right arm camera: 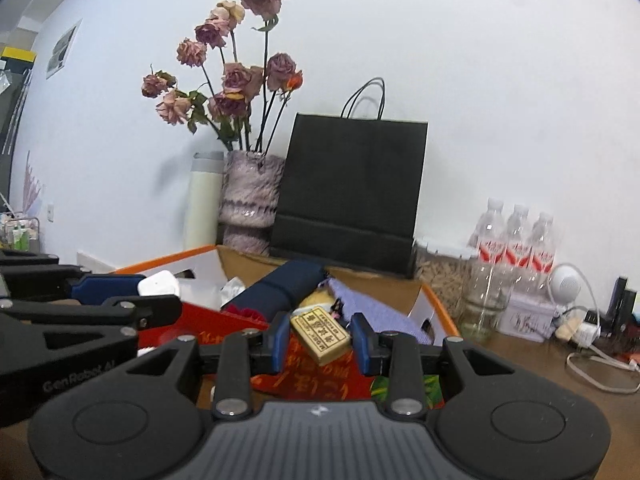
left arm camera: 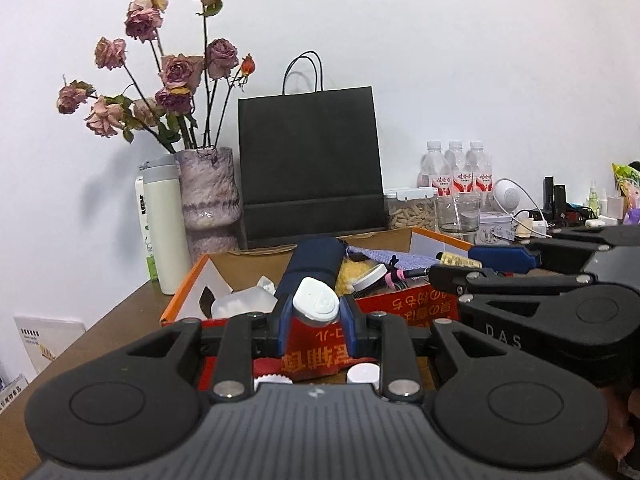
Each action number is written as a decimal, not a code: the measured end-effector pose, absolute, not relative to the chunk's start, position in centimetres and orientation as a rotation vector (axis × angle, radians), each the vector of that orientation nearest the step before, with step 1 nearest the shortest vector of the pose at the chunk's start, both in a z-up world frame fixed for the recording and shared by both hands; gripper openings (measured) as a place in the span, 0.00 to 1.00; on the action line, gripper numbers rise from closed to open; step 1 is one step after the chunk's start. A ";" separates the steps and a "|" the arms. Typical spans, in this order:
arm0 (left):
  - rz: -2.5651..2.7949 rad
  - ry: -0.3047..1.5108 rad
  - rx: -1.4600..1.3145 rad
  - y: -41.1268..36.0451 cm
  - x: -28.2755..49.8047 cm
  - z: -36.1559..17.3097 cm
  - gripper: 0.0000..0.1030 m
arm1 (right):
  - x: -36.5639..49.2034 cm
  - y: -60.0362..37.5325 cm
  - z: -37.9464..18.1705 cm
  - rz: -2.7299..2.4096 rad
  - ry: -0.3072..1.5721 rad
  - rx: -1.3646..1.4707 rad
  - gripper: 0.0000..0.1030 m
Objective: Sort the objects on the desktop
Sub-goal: 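Carry the white cap and beige block with both grippers over the box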
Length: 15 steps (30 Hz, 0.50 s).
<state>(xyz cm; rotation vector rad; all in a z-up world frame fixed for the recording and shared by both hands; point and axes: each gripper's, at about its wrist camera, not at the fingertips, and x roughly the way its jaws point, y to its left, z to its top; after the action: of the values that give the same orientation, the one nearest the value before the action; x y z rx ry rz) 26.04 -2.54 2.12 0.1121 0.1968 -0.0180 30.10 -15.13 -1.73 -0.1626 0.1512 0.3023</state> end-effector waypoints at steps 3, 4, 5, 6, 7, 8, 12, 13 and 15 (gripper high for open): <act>-0.015 0.186 0.119 -2.5 26.6 2.1 0.25 | 31.1 -15.2 -1.8 0.289 0.150 -0.149 0.31; -0.013 0.178 0.119 -2.5 26.8 2.1 0.25 | 31.5 -15.2 -1.8 0.284 0.149 -0.146 0.31; -0.013 0.173 0.121 -2.5 27.0 2.1 0.25 | 31.8 -15.3 -1.8 0.279 0.147 -0.144 0.31; -0.014 0.172 0.123 -2.5 27.3 2.1 0.25 | 32.2 -15.3 -1.8 0.274 0.143 -0.143 0.31; -0.012 0.171 0.123 -2.5 27.6 2.0 0.25 | 32.5 -15.3 -1.8 0.270 0.141 -0.142 0.31; -0.010 0.171 0.123 -2.5 27.9 2.0 0.25 | 32.8 -15.4 -1.8 0.266 0.140 -0.142 0.31; -0.006 0.179 0.112 -2.1 29.2 2.0 0.25 | 34.1 -15.5 -1.9 0.251 0.141 -0.135 0.31; -0.005 0.176 0.113 -2.1 29.5 1.9 0.25 | 34.3 -15.6 -1.9 0.249 0.141 -0.135 0.31; -0.005 0.174 0.118 -2.1 30.1 1.9 0.25 | 34.9 -15.7 -1.9 0.244 0.141 -0.134 0.31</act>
<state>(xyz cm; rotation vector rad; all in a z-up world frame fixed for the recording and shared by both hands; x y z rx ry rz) 30.10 -2.10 1.90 0.1183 0.1743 -0.0047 34.86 -15.68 -1.92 -0.1342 0.1408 0.2439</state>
